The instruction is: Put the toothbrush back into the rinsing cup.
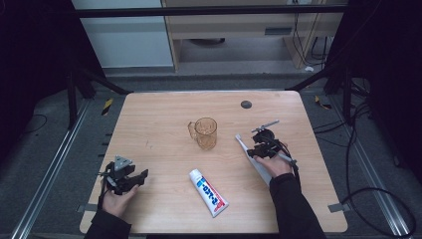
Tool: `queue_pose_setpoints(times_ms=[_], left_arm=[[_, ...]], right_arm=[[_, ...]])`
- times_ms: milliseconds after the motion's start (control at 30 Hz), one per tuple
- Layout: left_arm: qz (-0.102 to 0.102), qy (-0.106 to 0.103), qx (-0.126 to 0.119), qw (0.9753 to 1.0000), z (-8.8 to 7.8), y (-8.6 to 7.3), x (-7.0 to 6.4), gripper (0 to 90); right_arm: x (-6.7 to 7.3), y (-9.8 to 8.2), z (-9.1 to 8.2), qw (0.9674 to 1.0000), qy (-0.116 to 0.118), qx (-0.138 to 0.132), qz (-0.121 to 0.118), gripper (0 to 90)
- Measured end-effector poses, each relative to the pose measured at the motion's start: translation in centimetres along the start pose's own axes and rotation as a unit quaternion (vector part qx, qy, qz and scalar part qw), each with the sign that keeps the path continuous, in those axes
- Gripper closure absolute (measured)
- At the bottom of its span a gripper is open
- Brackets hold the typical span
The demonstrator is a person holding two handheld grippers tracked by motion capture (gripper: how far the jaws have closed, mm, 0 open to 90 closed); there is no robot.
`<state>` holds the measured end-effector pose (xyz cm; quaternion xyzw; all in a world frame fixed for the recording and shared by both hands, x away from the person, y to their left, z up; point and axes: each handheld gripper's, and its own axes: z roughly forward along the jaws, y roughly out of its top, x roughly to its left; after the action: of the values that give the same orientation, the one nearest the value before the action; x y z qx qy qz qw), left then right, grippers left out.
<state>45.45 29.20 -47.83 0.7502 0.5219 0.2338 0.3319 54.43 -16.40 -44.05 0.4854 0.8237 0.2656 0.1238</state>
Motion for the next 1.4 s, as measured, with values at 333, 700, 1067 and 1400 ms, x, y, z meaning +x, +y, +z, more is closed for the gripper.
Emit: queue_pose_setpoints(times_ms=[333,700,1067,1400], left_arm=[[0.002,0.0,0.002,1.0,0.0,0.0,-0.1,43.1],[0.004,0.001,0.005,1.0,0.1,0.0,-0.1,43.2],[0.004,0.002,0.007,1.0,0.2,0.0,-0.1,43.2],[0.004,0.002,0.009,1.0,0.2,0.0,-0.1,43.3]], right_arm=[[-0.5,0.3,0.9,0.9996,0.003,0.028,-0.003,62.3],[-0.5,0.2,1.9,0.9985,0.006,0.054,-0.005,62.3],[-0.6,-0.2,3.0,0.9974,0.006,0.072,-0.006,62.1],[-0.3,-0.2,3.6,0.9963,0.002,0.086,0.002,65.7]])
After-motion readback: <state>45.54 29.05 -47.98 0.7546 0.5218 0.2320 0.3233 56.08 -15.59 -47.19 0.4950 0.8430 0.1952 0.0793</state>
